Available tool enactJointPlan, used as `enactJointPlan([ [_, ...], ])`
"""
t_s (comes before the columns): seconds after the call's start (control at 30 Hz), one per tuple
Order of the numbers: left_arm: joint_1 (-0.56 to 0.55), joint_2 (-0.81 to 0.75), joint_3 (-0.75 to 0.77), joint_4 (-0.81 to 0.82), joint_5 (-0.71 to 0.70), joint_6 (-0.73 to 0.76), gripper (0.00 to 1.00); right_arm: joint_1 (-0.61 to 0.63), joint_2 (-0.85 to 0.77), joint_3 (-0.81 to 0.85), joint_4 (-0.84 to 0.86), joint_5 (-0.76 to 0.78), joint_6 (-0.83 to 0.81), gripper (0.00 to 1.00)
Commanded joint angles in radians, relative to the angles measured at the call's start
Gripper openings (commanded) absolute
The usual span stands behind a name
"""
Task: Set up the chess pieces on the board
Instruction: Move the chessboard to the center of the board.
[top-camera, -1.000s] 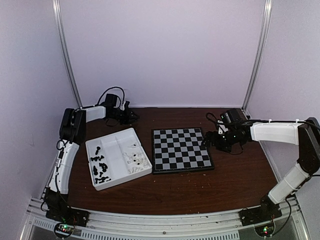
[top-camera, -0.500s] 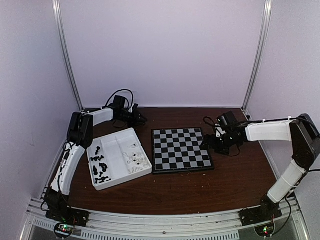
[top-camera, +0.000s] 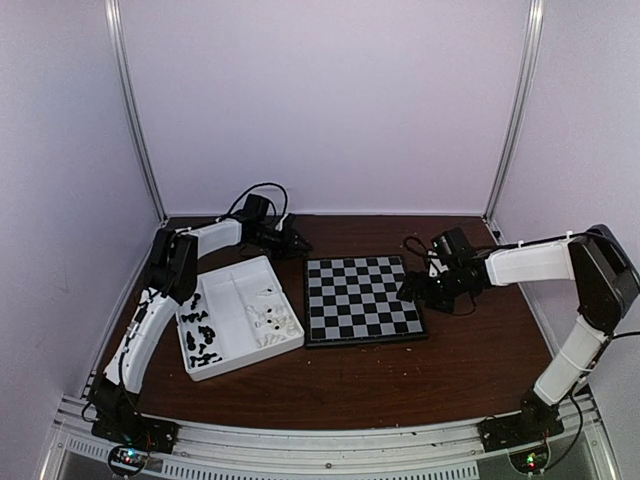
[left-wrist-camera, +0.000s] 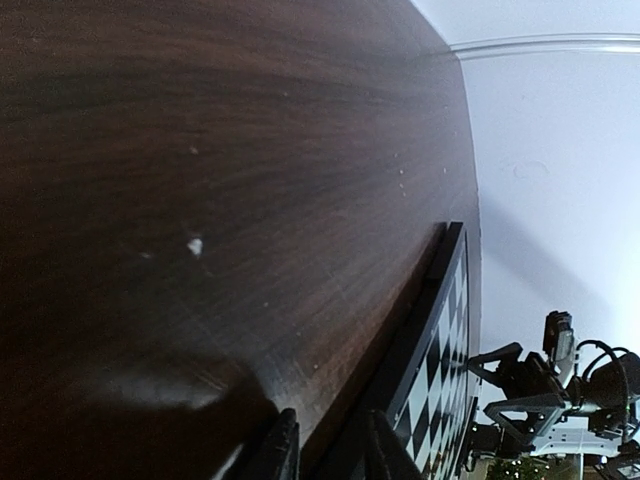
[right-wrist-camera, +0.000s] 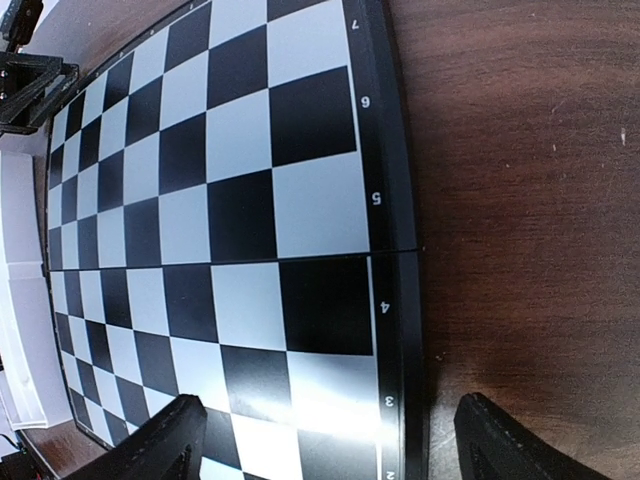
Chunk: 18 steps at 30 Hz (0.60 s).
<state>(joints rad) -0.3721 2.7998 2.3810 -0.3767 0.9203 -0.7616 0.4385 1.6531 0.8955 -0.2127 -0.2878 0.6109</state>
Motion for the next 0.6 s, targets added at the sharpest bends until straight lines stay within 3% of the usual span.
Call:
enactJointPlan([
  [0.0,-0.016,0.016,-0.012,-0.039,0.021,0.019,0.23,-0.001,0.025,-0.024,0.037,0.004,0.025,0.89],
  [0.57,-0.058,-0.112,-0.161,-0.237,-0.019,0.209,0.22,0.006,0.034,-0.146,0.181,-0.132,0.080,0.88],
])
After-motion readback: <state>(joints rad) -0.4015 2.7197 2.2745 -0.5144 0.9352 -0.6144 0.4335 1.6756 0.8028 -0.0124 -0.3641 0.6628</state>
